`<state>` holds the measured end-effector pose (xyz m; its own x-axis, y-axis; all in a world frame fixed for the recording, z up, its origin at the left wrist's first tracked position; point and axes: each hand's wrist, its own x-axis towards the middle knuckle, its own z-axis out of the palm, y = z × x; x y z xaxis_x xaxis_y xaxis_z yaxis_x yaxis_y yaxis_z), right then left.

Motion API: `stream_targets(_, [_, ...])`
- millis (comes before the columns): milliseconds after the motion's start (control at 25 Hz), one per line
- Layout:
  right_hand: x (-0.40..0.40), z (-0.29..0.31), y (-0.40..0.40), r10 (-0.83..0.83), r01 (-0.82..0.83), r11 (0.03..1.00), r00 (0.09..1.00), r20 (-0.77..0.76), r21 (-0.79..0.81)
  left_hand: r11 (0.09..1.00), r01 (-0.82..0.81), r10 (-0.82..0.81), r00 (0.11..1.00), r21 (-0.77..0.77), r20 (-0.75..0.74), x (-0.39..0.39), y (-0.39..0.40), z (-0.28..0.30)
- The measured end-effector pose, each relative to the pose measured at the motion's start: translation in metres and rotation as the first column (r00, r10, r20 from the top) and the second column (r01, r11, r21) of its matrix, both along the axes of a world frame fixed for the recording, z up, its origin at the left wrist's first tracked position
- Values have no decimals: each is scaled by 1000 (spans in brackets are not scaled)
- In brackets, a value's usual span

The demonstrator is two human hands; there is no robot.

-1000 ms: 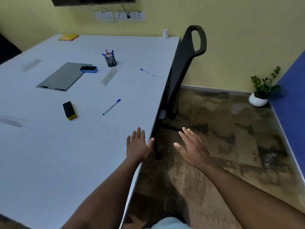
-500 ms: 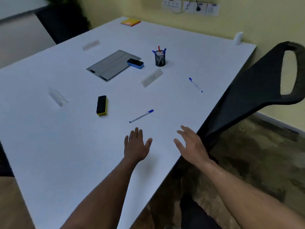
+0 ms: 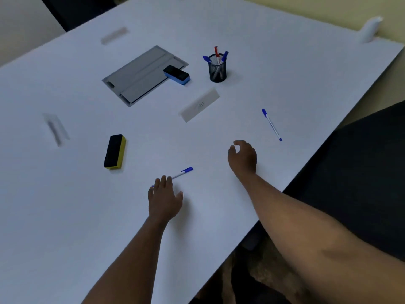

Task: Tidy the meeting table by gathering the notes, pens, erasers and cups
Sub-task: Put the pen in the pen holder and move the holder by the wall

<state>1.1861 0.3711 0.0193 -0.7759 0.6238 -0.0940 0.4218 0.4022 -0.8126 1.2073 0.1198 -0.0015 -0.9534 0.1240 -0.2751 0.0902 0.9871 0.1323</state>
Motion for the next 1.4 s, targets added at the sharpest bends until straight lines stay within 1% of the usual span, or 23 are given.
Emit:
stream_targets(80, [-29,-9,22,-60,61,998,995,79,-8,997,48,-46,999,-62,27,-14,7,-7])
stream_targets(120, [-43,-15,36,-77,73,997,988,131,33,995,62,-59,998,-83,38,-22,10,-13])
stream_targets(200, [-60,-22,64,-79,36,982,971,225,186,990,78,-75,997,-120,33,-29,9,-19])
stream_targets(240, [-68,-25,81,-90,26,967,965,247,252,987,93,-91,996,-134,25,-33,8,-22])
stream_targets(320, [-80,-32,113,-140,50,937,960,242,345,985,120,-122,992,-126,-13,-36,4,-30])
stream_targets(440, [-91,-47,150,-199,73,899,947,253,433,983,129,-137,989,-133,-56,-41,-2,-38])
stream_targets(560, [-98,-62,165,-188,43,904,934,305,426,989,108,-116,991,-96,-74,-48,-6,-42])
stream_targets(640, [-101,-68,166,-172,12,912,919,355,411,994,85,-88,995,-75,-46,-51,-6,-43])
stream_targets(720, [-103,-70,166,-187,16,916,901,391,402,997,56,-57,998,-46,-27,-54,-3,-40])
stream_targets(800, [-104,-70,166,-189,17,922,892,410,387,1000,-3,3,1000,15,-13,-62,6,-35])
stream_targets(880, [-109,-66,159,-147,0,940,903,404,342,991,-66,67,998,118,0,-77,25,-26])
stream_targets(960, [-117,-62,147,-68,-27,967,932,357,254,981,-62,60,998,181,14,-99,51,-23])
stream_targets(1080, [-141,-50,123,31,-51,993,985,172,110,987,19,-25,999,160,38,-134,94,-23])
stream_targets(1160, [-164,-34,117,81,-84,995,995,51,57,987,45,-55,997,154,62,-158,120,-23])
stream_targets(1240, [-190,-15,117,146,-143,988,989,-40,64,988,108,-116,991,107,70,-176,139,-21])
stream_targets(1320, [-222,4,120,201,-188,976,972,-120,112,985,161,-166,983,67,79,-192,149,-23])
stream_targets(1400, [-260,23,125,237,-206,964,952,-192,171,980,179,-187,978,88,93,-206,152,-27])
